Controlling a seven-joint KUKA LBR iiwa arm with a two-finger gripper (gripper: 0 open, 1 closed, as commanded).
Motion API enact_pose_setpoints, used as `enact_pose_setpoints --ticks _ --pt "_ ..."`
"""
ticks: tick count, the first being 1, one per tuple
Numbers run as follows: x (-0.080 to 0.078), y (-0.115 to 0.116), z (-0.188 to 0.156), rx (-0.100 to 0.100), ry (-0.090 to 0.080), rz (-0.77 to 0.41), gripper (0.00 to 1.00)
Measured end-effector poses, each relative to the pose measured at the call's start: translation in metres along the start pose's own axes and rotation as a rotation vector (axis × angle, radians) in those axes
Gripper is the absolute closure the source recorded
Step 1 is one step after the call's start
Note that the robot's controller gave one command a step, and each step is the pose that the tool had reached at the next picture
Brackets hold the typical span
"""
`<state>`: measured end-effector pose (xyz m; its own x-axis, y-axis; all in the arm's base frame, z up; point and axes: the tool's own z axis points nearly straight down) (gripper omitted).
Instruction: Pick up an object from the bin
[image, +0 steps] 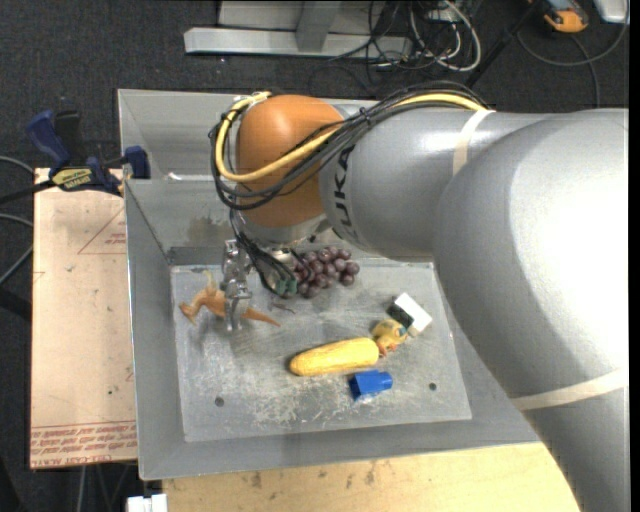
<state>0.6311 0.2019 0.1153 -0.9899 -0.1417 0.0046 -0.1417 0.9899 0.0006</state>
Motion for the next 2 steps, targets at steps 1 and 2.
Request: enact_pose_setpoints --ticks 1,2 --pt "-0.009 0.006 -0.070 0.000 -0.005 -0.024 1.00" --pt "-0.017 -0.009 -0.129 -0.001 -0.006 -0.019 1.00"
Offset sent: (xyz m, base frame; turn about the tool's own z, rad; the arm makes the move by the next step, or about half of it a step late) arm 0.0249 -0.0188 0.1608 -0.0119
